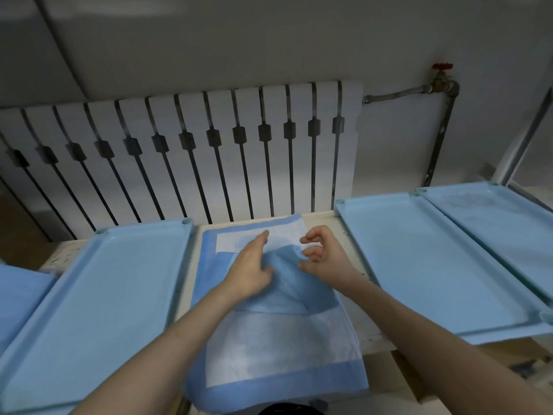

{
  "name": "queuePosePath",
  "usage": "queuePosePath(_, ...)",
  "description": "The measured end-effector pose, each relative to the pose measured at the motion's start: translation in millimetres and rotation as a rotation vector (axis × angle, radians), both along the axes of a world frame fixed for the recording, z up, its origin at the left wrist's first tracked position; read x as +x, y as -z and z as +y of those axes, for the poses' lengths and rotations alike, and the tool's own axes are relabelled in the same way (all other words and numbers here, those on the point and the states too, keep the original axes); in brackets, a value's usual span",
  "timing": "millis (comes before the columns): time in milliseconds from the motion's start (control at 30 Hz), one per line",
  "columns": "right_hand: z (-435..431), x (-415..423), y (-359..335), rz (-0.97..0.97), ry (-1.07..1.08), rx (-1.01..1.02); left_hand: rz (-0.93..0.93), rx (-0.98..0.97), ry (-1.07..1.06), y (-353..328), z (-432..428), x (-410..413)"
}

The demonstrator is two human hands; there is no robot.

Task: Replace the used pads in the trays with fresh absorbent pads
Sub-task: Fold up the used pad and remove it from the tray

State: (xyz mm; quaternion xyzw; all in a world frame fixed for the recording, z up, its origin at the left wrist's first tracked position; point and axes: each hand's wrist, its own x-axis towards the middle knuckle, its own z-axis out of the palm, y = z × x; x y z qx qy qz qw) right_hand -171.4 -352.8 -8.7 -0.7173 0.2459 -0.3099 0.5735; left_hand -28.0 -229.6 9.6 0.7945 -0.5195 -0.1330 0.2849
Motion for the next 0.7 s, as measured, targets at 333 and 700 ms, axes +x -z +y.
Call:
queuePosePath(333, 32.3, -18.4, -68.5, 0.129, -0.202, -0.309, 0.202, -0.214, 0.151, -77.7, 27.8, -3.5)
queuePosePath(700, 44.4, -52.2, -92.7, -0.064, -0.023, 0.056, 0.396, -0.595, -0.111, -125.3, 72.8, -17.5)
